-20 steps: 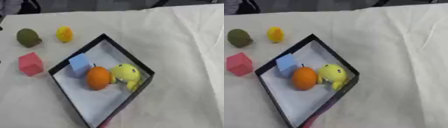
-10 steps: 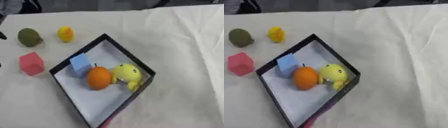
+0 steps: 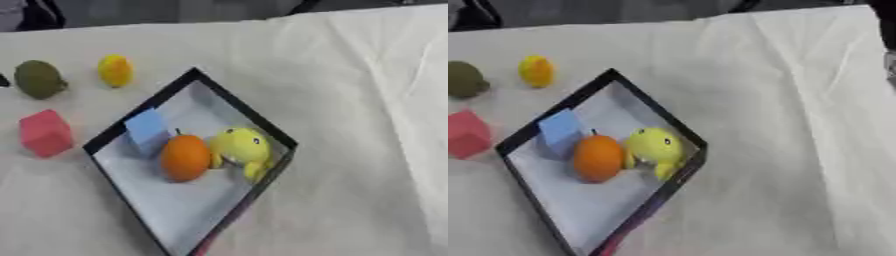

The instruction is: Pick up objects on the table and place them in the box.

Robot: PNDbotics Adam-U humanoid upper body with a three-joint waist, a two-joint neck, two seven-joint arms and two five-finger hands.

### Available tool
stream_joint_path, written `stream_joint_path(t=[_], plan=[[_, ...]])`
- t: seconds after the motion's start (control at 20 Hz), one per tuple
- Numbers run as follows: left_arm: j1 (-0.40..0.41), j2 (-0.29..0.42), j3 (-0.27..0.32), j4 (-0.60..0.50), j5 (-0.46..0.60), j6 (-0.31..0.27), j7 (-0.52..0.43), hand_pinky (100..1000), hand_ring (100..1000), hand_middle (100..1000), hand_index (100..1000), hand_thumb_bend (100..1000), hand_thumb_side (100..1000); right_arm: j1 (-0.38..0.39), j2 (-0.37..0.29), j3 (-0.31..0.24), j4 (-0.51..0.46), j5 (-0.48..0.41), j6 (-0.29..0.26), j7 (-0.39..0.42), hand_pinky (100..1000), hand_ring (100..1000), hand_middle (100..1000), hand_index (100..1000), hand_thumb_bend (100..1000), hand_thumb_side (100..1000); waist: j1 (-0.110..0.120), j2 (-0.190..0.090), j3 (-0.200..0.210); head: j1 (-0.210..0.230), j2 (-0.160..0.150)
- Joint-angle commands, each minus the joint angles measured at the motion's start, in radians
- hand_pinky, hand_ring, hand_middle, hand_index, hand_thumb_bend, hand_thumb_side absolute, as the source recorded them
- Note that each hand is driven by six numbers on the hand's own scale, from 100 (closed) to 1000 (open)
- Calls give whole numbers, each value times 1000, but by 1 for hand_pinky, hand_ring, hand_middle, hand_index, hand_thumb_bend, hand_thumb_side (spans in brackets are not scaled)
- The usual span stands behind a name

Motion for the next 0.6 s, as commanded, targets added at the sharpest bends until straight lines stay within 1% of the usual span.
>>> stream_joint_path(t=[0.05, 0.3, 0.45, 0.6], plan=[[-24, 12, -2, 21, -16, 2, -4, 899, 905, 850, 887, 745, 451, -10, -16, -6, -5, -5, -1, -1, 919, 756, 742, 836, 100, 690, -12, -24, -1, -3, -4], [-31, -8, -8, 59, -38, 27, -2, 907, 907, 844, 878, 783, 484, -8, -13, -8, -4, -8, -1, -3, 920, 755, 742, 831, 100, 691, -11, -24, -3, 6, -5], [-32, -20, -15, 83, -38, 52, 5, 907, 908, 841, 873, 812, 498, -8, -10, -7, -4, -10, -2, -3, 920, 755, 742, 831, 100, 691, -11, -24, -4, 11, -5], [-32, -29, -24, 93, -58, 60, 20, 909, 912, 844, 875, 835, 525, -8, -8, -7, -4, -11, -2, -3, 920, 756, 743, 831, 100, 692, -11, -24, -4, 15, -4]])
